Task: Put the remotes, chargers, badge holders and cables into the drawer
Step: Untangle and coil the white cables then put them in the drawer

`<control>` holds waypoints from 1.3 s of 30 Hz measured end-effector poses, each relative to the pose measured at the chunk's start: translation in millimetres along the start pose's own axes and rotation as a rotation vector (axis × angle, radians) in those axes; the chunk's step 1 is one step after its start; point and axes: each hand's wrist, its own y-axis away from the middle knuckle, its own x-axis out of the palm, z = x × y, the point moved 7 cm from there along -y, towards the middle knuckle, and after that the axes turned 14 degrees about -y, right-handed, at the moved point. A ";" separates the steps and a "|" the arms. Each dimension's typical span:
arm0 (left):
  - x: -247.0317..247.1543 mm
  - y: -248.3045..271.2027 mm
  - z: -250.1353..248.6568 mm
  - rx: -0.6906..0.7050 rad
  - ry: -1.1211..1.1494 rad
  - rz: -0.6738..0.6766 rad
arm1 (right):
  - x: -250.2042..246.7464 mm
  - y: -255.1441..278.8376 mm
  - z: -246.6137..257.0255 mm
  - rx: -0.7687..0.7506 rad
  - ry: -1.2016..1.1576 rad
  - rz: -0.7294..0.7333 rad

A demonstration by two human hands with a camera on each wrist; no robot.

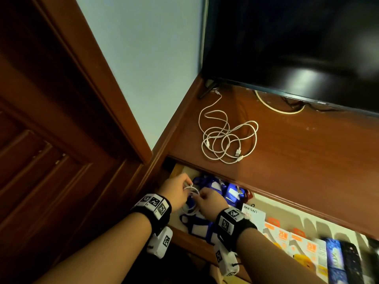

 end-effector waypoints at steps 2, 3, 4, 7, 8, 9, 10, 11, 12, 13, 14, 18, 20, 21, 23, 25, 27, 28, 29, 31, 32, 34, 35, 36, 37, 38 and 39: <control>3.1 -6.9 1.0 0.001 -0.124 -0.001 | 5.4 -3.3 -3.9 0.010 0.036 0.038; 5.3 -10.1 1.3 0.008 -0.188 0.008 | 6.9 -4.6 -5.5 0.012 0.052 0.051; 6.9 -12.9 1.0 0.019 -0.249 0.024 | 7.6 -6.0 -7.1 0.014 0.072 0.055; 13.4 -18.7 -3.4 0.071 -0.401 0.109 | 8.5 -11.1 -11.6 0.003 0.067 0.053; 16.3 -19.9 -4.5 0.084 -0.446 0.143 | 11.0 -13.0 -13.5 0.001 0.066 0.062; 18.7 -20.6 -5.8 0.098 -0.492 0.172 | 13.8 -14.9 -14.4 -0.007 0.081 0.076; 21.9 -21.4 -6.5 0.106 -0.533 0.199 | 17.1 -16.6 -14.9 -0.007 0.113 0.094; 26.1 -22.2 -6.6 0.114 -0.567 0.224 | 21.4 -17.6 -15.1 -0.009 0.156 0.116; 27.5 -21.7 -6.6 0.114 -0.587 0.239 | 25.6 -17.7 -13.2 -0.011 0.216 0.142; 29.8 -21.2 -5.8 0.108 -0.591 0.259 | 30.2 -18.8 -11.3 -0.024 0.271 0.168; 31.6 -20.7 -5.4 0.097 -0.589 0.281 | 33.2 -19.5 -9.9 -0.030 0.314 0.179; 33.4 -19.7 -3.1 0.056 -0.543 0.349 | 36.8 -23.8 -13.3 -0.036 0.365 0.165; 28.4 -19.6 -2.4 0.060 -0.489 0.344 | 33.9 -24.6 -18.5 -0.015 0.318 0.134; 24.3 -19.7 -1.5 0.058 -0.456 0.340 | 32.7 -25.3 -19.7 -0.007 0.295 0.124; 14.8 -20.1 1.3 0.051 -0.377 0.321 | 32.1 -25.8 -20.4 0.002 0.295 0.129; 6.7 -18.9 3.6 0.042 -0.295 0.305 | 31.2 -25.7 -21.0 0.015 0.303 0.126; 3.1 -16.0 8.8 0.027 -0.220 0.293 | 30.9 -26.9 -20.9 0.015 0.288 0.110; 2.5 -14.4 12.7 0.015 -0.179 0.280 | 32.0 -27.0 -19.8 0.013 0.291 0.106; 2.0 -12.2 16.8 0.005 -0.140 0.260 | 33.6 -27.1 -18.6 0.013 0.297 0.108; 0.8 -6.9 24.6 -0.009 -0.077 0.212 | 37.3 -28.5 -15.8 0.013 0.291 0.107; 0.0 -3.5 27.8 -0.012 -0.052 0.187 | 39.0 -29.3 -14.3 0.011 0.290 0.101; -2.9 3.7 32.4 -0.015 -0.005 0.132 | 41.4 -31.3 -11.2 0.011 0.286 0.085; -5.2 7.3 33.5 -0.014 0.011 0.101 | 42.7 -32.5 -10.0 0.013 0.272 0.080; -7.2 10.2 34.6 -0.014 0.026 0.077 | 44.6 -34.1 -9.2 0.020 0.249 0.078; -8.8 12.7 35.1 -0.014 0.041 0.065 | 45.7 -35.4 -8.3 0.030 0.216 0.074; -9.7 14.4 36.0 -0.015 0.057 0.061 | 46.8 -36.7 -6.7 0.038 0.188 0.065; -9.6 15.2 36.5 -0.015 0.072 0.062 | 47.3 -38.5 -5.6 0.042 0.174 0.055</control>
